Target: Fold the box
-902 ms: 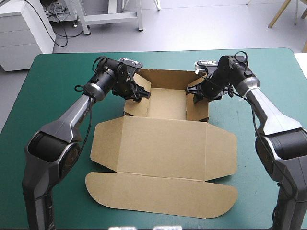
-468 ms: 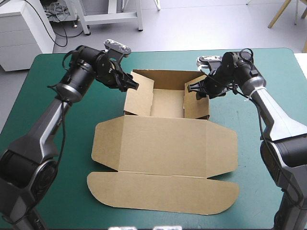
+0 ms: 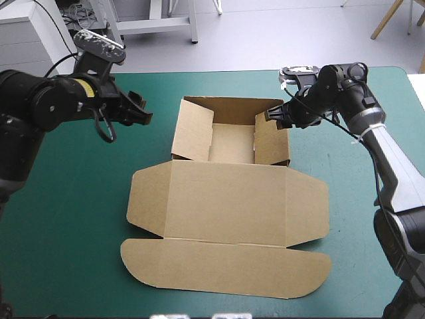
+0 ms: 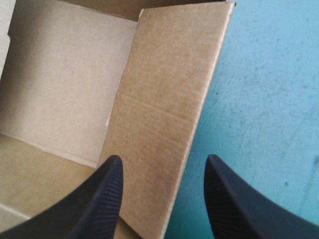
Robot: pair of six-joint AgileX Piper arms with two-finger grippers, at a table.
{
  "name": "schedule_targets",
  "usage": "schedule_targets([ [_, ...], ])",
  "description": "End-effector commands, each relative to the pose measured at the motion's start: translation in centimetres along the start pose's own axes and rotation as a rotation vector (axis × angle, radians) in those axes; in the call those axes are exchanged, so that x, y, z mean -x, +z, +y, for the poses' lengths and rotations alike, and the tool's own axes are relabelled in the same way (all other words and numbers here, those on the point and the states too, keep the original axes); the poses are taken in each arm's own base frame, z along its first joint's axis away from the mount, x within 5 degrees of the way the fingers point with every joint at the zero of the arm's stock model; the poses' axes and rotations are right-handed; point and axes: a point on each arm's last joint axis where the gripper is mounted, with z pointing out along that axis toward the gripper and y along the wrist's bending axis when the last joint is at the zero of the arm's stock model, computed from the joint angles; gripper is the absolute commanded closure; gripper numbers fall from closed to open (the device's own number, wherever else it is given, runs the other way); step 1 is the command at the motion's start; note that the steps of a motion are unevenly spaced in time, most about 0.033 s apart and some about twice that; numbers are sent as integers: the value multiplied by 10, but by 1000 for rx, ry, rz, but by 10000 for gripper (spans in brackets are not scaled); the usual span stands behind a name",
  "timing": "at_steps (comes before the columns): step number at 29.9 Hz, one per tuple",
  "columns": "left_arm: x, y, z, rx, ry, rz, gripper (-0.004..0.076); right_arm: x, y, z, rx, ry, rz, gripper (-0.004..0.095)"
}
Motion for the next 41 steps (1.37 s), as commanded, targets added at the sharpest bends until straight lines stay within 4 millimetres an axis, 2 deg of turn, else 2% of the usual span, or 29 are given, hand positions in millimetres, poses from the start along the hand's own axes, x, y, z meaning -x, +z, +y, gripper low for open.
schedule_targets([
  [1,-20,-39,0,-9,-5,-36,259,1,-37,6,1,-24,-78,437],
  [9,-91,-65,-6,-53,-35,9,259,7,-36,4,-10,1,-134,438],
  [14,-130,-82,-8,-58,-84,-21,259,13,-36,5,-6,-2,-197,433],
  [18,-155,-100,-8,-57,-91,-63,259,14,-34,5,-3,-26,-210,320],
  [22,-172,-113,-8,-57,-111,-101,259,15,-22,3,-4,-21,-181,181],
  [25,-181,-119,-8,-57,-112,-121,259,15,-7,2,3,-10,-139,180],
  [30,-184,-123,-8,-56,-113,-132,259,14,19,-2,3,23,-67,187],
  [34,-184,-123,-8,-56,-113,-126,259,14,37,-5,1,28,-31,234],
  [36,-184,-123,-8,-56,-113,-126,259,12,45,-6,0,48,0,302],
  [39,-182,-123,-8,-56,-113,-147,259,10,53,-7,5,59,35,484],
  [41,-181,-124,-8,-56,-114,-165,259,10,58,-7,4,58,46,663],
])
